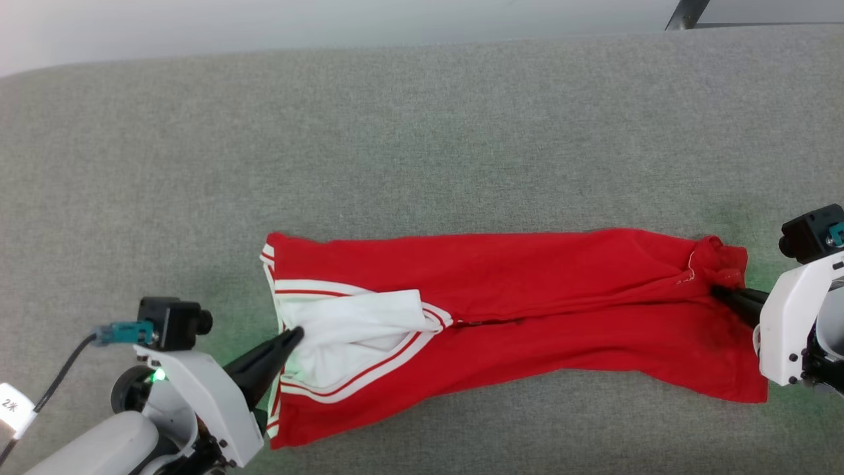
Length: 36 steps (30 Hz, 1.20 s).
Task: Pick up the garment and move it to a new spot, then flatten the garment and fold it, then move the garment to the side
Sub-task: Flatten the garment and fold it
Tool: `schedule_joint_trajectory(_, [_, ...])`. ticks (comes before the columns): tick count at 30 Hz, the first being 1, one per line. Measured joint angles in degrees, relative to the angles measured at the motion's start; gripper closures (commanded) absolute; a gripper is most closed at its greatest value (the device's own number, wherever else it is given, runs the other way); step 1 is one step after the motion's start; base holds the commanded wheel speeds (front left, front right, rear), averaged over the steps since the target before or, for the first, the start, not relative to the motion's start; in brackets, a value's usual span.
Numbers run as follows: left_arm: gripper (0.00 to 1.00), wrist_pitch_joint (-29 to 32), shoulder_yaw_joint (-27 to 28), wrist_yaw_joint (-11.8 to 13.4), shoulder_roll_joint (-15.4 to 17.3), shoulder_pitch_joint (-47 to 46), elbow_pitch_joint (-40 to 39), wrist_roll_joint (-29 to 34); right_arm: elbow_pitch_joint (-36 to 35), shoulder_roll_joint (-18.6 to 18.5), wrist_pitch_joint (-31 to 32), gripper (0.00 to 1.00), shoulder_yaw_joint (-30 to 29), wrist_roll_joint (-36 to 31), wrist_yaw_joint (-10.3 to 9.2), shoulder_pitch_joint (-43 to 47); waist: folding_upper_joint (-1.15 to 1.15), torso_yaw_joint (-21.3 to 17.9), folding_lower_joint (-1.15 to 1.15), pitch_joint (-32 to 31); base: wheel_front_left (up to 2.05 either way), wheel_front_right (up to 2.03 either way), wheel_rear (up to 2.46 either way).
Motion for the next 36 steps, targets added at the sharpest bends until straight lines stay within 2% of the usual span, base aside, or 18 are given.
schedule_joint_trajectory(1, [0.17, -0.25, 0.03, 0.02, -0.2, -0.04, 0.37, 0.08, 0.08, 0.25, -0.16, 0.1, -0.25, -0.34, 0.0, 0.0, 0.0, -0.01, 0.0, -0.09, 0.0, 0.0, 0.0])
schedule_joint_trajectory(2, [0.0, -0.6, 0.11, 0.09, -0.38, -0.04, 0.73, 0.08, 0.13, 0.51, -0.49, 0.0, -0.47, -0.64, 0.0, 0.05, 0.0, 0.0, 0.0, -0.2, 0.0, 0.0, 0.0])
schedule_joint_trajectory(7, [0.0, -3.34, 0.93, 1.08, -1.35, 0.37, 1.58, 0.38, -0.86, 1.13, -1.68, 0.0, -2.07, -0.45, 0.0, 1.36, 0.0, 0.09, 0.0, -1.47, 0.0, 0.0, 0.0])
schedule_joint_trajectory(14, [0.0, -9.15, 2.66, 3.89, -2.92, 4.33, 1.36, -0.66, -2.33, 0.29, -0.86, 0.0, -5.9, 1.92, 0.0, 4.61, 0.0, 0.56, 0.0, -4.16, 0.0, 0.0, 0.0])
schedule_joint_trajectory(19, [0.0, -11.96, 4.0, 6.01, -6.24, 8.59, 1.27, -0.68, -1.24, -0.47, 0.45, 0.0, -9.58, 3.05, 0.0, 8.54, 0.0, 1.36, 0.0, -6.13, 0.0, 0.0, 0.0])
schedule_joint_trajectory(23, [0.0, -12.81, 6.55, 7.09, -10.43, 12.76, 1.87, 0.11, -0.16, -0.46, 2.63, 0.0, -12.13, 3.53, 0.0, 12.03, 0.0, 2.49, 0.0, -7.44, 0.0, 0.0, 0.0])
schedule_joint_trajectory(31, [0.0, -12.91, 17.62, 8.31, -20.01, 21.75, 4.46, 12.24, 2.37, 1.86, 5.97, 0.0, -17.11, 2.77, 0.0, 16.28, 0.0, 5.48, 0.0, -9.26, 0.0, 0.0, 0.0])
schedule_joint_trajectory(36, [0.0, -12.92, 24.38, 8.59, -23.52, 24.81, 4.65, 22.6, 4.49, 4.01, 7.9, 0.0, -19.45, 1.75, 0.0, 16.49, 0.0, 7.13, 0.0, -10.07, 0.0, 0.0, 0.0])
